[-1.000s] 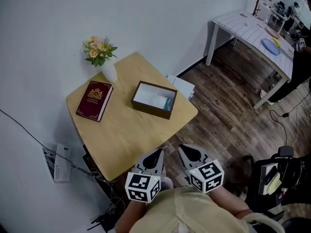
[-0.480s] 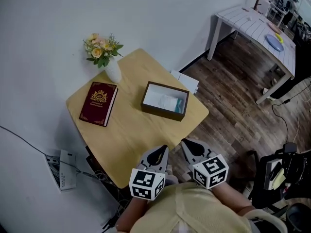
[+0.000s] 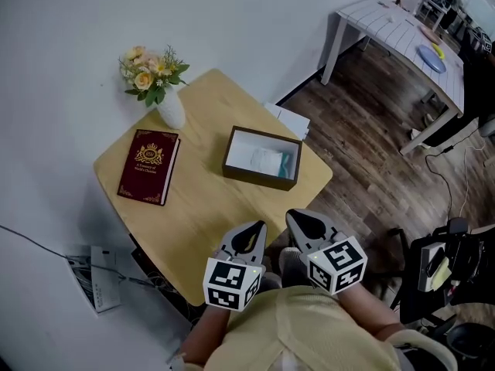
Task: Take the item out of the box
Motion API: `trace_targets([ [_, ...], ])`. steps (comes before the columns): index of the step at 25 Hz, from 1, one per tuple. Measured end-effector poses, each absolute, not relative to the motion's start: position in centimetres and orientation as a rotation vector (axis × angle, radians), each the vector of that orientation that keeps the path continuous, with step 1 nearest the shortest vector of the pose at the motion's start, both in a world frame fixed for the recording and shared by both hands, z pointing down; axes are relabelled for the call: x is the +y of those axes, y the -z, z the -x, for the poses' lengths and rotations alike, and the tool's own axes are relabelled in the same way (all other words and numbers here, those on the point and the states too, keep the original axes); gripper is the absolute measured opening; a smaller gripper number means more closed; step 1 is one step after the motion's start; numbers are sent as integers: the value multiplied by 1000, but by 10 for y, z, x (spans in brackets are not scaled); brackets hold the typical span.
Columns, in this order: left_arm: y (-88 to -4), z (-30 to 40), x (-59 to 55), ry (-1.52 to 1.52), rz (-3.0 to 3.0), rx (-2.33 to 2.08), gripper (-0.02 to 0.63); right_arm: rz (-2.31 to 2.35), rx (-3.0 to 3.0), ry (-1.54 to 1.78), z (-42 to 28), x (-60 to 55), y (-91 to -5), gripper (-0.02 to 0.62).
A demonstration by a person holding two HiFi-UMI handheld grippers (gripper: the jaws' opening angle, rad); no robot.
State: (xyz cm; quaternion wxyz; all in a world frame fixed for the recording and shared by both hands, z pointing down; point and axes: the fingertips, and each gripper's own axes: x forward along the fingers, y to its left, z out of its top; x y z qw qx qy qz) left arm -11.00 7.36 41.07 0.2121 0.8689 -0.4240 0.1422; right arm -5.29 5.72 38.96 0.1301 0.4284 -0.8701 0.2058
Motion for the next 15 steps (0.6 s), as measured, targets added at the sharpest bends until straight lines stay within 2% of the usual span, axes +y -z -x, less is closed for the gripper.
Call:
trace_targets([
  [15, -395, 110, 5, -452, -2407, -1236, 21, -1085, -2591, -545, 50, -10, -377, 31],
])
